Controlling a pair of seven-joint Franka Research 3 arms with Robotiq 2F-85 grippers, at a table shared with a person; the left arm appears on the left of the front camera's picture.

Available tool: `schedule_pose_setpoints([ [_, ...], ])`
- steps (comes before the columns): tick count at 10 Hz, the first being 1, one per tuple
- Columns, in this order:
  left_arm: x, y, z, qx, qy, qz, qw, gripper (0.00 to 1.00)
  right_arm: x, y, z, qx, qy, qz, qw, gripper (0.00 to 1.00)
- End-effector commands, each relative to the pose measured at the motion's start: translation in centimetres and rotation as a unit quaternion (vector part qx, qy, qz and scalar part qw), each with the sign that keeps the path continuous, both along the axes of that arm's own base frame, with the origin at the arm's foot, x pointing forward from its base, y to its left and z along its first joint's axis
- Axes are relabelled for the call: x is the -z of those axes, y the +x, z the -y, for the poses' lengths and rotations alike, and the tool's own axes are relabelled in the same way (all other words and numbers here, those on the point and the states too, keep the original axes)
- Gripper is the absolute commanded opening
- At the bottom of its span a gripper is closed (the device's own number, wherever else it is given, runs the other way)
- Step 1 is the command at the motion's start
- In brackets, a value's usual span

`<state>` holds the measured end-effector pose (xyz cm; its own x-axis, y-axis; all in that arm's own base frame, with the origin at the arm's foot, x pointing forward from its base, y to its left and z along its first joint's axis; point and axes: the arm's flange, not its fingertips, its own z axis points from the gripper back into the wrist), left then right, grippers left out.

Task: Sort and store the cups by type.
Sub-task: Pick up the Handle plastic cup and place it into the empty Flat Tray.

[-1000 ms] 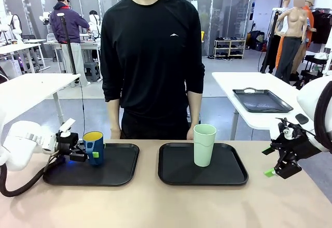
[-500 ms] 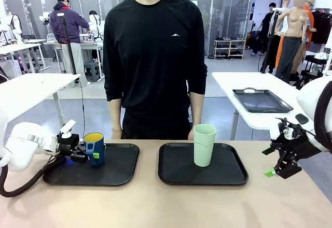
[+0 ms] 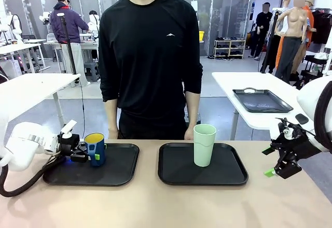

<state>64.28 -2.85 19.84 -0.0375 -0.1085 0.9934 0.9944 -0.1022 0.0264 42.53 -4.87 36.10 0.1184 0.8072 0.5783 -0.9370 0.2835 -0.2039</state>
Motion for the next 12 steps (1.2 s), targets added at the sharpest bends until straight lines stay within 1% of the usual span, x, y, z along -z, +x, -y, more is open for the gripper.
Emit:
schedule_pose_setpoints([
  [1, 2.0, 0.6, -0.1, -0.001, 0.016, -0.002, 1.000, 0.98, -0.1, 0.1, 0.0, -0.002, -0.001, -0.002, 1.000, 1.00],
  [2, 2.0, 0.5, -0.2, -0.004, 0.020, 0.000, 1.000, 1.00, -0.1, 0.1, 0.0, -0.002, -0.001, -0.002, 1.000, 1.00],
  [4, 1.8, 0.3, -0.7, -0.010, 0.031, -0.001, 0.999, 1.00, -0.1, 0.1, 0.0, -0.002, -0.001, -0.002, 1.000, 1.00],
  [6, 1.7, 0.2, -1.9, -0.034, 0.031, 0.003, 0.999, 1.00, -0.1, 0.1, 0.0, -0.002, -0.001, -0.002, 1.000, 1.00],
  [8, 1.4, 0.0, -3.0, -0.038, 0.020, 0.000, 0.999, 1.00, -0.1, 0.1, 0.0, -0.002, -0.001, -0.002, 1.000, 1.00],
  [10, 1.0, -0.4, -4.5, -0.051, 0.026, 0.003, 0.998, 1.00, -0.1, 0.1, 0.0, -0.002, -0.001, -0.002, 1.000, 1.00],
  [12, 0.8, -0.8, -4.9, -0.050, 0.027, 0.001, 0.998, 1.00, -0.1, 0.1, 0.0, -0.002, -0.001, -0.002, 1.000, 1.00],
])
